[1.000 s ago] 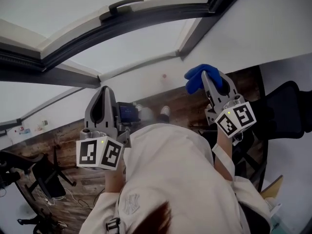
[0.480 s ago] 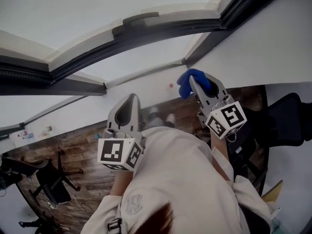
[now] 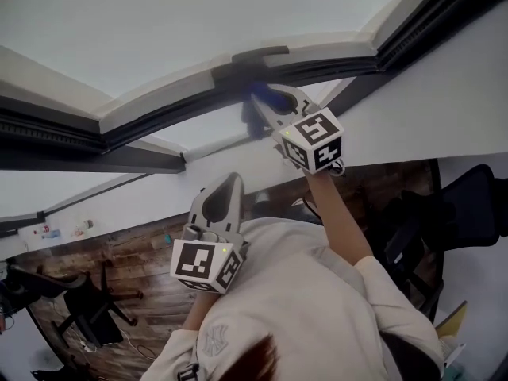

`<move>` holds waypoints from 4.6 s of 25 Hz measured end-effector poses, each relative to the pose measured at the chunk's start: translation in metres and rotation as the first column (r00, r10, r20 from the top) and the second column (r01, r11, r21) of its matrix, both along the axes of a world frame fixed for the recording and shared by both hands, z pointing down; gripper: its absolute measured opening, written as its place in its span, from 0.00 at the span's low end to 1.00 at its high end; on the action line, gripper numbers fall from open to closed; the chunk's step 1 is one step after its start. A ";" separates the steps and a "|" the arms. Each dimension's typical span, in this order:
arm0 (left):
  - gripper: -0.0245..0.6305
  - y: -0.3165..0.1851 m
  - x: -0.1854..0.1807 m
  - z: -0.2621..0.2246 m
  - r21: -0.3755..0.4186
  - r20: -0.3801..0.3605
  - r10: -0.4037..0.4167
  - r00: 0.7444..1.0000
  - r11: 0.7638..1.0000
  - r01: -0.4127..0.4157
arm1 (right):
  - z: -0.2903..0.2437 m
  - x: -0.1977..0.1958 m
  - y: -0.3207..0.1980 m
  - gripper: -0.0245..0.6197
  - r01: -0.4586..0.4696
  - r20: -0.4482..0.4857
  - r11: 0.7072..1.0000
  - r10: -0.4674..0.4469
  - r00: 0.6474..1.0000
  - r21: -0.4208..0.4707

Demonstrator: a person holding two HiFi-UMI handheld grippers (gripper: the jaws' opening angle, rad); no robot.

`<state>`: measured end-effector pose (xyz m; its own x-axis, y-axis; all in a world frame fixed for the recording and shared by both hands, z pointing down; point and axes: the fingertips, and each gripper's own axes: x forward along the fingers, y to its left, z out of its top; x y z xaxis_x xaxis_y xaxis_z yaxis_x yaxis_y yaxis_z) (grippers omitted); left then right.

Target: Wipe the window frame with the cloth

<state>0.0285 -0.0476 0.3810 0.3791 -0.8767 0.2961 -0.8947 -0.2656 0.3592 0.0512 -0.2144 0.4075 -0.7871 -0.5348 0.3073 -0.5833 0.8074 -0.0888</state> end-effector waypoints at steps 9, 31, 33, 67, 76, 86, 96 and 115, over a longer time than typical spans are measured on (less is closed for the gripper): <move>0.04 0.012 -0.031 0.004 -0.016 -0.013 -0.072 0.997 0.997 0.072 | 0.041 -0.013 -0.042 0.11 -0.107 -0.150 0.994 0.108 0.983 0.012; 0.04 -0.006 -0.009 -0.009 0.041 -0.007 -0.025 1.000 0.999 0.025 | 0.050 -0.003 -0.038 0.11 -0.051 -0.261 0.986 0.091 0.961 0.157; 0.05 -0.007 -0.008 -0.009 0.037 -0.007 -0.022 1.000 0.999 0.022 | 0.050 0.003 -0.040 0.11 -0.069 -0.255 0.986 0.106 0.961 0.150; 0.05 -0.021 0.011 -0.005 0.025 -0.004 0.010 1.000 1.000 -0.010 | 0.050 0.069 -0.067 0.11 -0.206 -0.215 0.970 0.229 0.949 0.126; 0.04 -0.024 0.016 -0.006 0.028 -0.006 0.014 1.000 1.000 -0.014 | 0.048 0.088 -0.074 0.11 -0.239 -0.208 0.963 0.261 0.943 0.125; 0.05 -0.028 0.021 -0.005 0.029 -0.006 0.014 1.000 0.999 -0.014 | 0.048 0.099 -0.078 0.11 -0.251 -0.204 0.960 0.272 0.941 0.124; 0.05 -0.031 0.024 -0.006 0.029 -0.001 0.013 1.000 1.000 -0.013 | 0.049 0.115 -0.084 0.11 -0.283 -0.199 0.951 0.304 0.932 0.124; 0.04 -0.033 0.029 -0.006 0.026 0.005 0.015 1.000 1.000 -0.015 | 0.050 0.136 -0.092 0.11 -0.320 -0.189 0.939 0.339 0.922 0.125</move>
<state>0.0577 -0.0804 0.3754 0.3908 -0.8784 0.2752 -0.8923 -0.2881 0.3476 0.1869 -0.3062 0.4572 -0.4871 -0.7859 0.3809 -0.8152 0.5656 0.1245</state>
